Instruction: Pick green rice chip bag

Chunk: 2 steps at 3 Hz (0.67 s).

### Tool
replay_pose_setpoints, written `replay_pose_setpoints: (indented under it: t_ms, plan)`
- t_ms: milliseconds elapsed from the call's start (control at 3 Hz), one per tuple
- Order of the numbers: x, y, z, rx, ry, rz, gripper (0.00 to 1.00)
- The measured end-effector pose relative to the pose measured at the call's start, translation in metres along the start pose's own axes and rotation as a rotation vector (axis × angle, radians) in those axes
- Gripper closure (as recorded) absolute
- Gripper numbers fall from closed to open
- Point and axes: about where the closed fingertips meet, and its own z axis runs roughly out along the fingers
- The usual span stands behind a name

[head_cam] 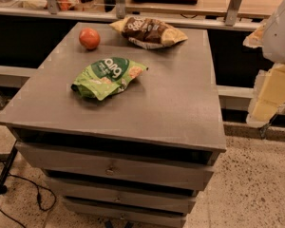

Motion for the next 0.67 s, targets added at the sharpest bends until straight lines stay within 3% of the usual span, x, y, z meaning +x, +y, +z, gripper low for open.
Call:
replay_pose_setpoints:
  t_ms: [333, 667]
  plan:
    - [0.0, 0.0, 0.0, 0.0, 0.0, 0.0, 0.0]
    - [-0.0044, 0.0016, -0.0004, 0.005, -0.077, 0.005, 0.0]
